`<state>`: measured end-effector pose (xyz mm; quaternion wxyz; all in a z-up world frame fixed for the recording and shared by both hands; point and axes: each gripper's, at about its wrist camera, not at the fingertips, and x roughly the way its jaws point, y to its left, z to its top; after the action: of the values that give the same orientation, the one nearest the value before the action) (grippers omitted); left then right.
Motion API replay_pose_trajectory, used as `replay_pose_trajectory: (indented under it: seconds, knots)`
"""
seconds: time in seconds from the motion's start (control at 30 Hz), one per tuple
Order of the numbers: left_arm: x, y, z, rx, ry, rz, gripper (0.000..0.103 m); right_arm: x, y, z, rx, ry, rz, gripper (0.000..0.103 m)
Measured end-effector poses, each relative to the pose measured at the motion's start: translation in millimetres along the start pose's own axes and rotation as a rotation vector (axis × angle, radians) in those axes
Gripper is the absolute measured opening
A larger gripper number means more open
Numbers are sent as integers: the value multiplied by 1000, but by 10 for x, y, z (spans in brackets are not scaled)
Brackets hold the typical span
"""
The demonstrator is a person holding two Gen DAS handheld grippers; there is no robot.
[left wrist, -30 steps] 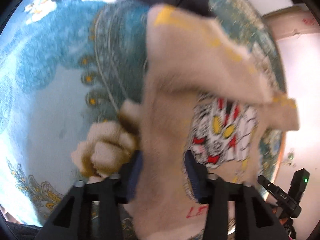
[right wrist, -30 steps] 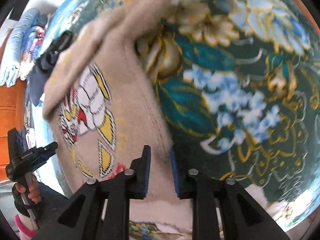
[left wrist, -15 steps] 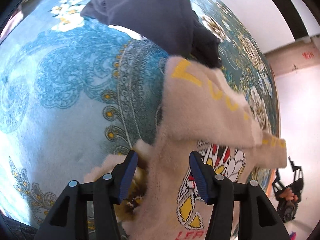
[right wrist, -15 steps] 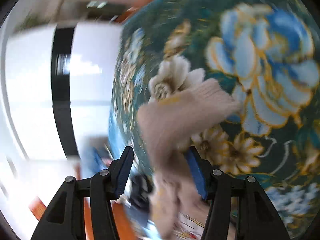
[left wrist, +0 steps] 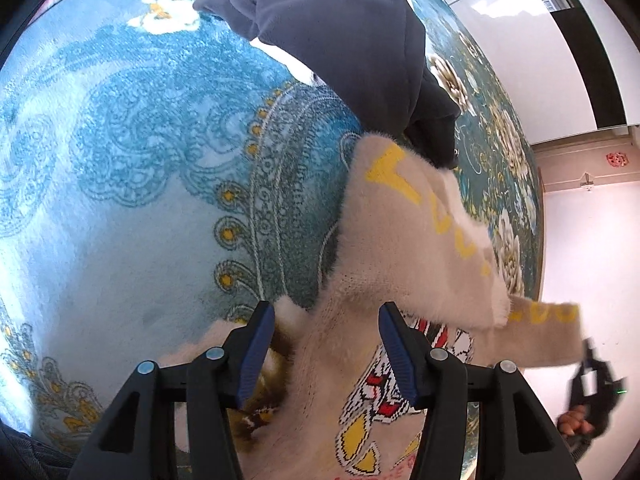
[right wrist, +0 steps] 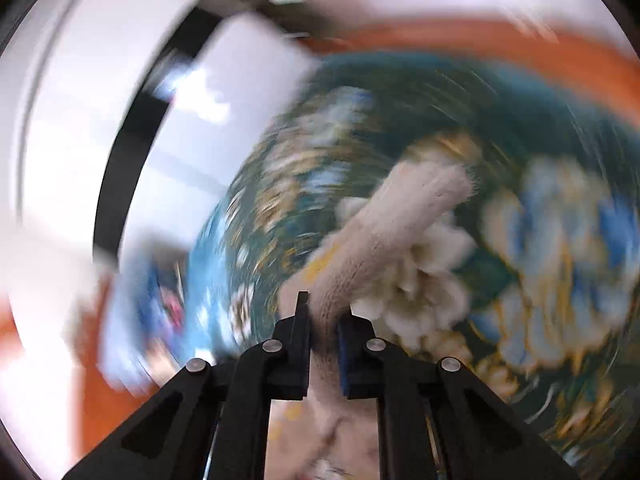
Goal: Fold clothes
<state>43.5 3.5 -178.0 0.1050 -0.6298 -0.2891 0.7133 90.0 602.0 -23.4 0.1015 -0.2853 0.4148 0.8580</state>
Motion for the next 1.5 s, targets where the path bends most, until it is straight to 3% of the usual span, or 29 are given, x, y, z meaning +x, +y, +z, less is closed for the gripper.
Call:
replay_pose_trajectory:
  seconds: [0.17,0.27,0.47,0.57,0.73,0.87,0.97,1.13,1.33,1.47,1.5]
  knots:
    - [-1,49,29,-28,-11,-17,58,90,1451,-785,-584,30,-11,11]
    - [-29,111,46,-63,-20,-33,58,425,1873,-1387,-757,119,3,11]
    - [-32,192,72,-112,-22,-76,58,1043,2101,-2718,-1040,317,-40,11]
    - [-22,201,91,-124,-23,-116,58,1135,1965,-3073,-1136,360,-77,11]
    - [14,204,135,-143,-17,-206,58,1139,1847,-3323,-1264,373,-123,18]
    - [40,237,184,-188,-5,-338,58,1085,1820,-3335,-1250,429,-70,34]
    - [45,180,225,-178,-3,-416,60,944,1811,-3243,-1221,454,-16,40]
    - [58,-93,300,-71,0,-505,65,779,1577,-2755,-1094,403,-66,46]
    - [381,-316,361,11,62,-383,68,617,1100,-2179,-902,367,-176,46]
    - [399,-431,368,64,48,-376,66,599,876,-2029,-847,371,-213,46]
    - [402,-457,362,78,45,-378,62,616,829,-1986,-828,371,-224,46]
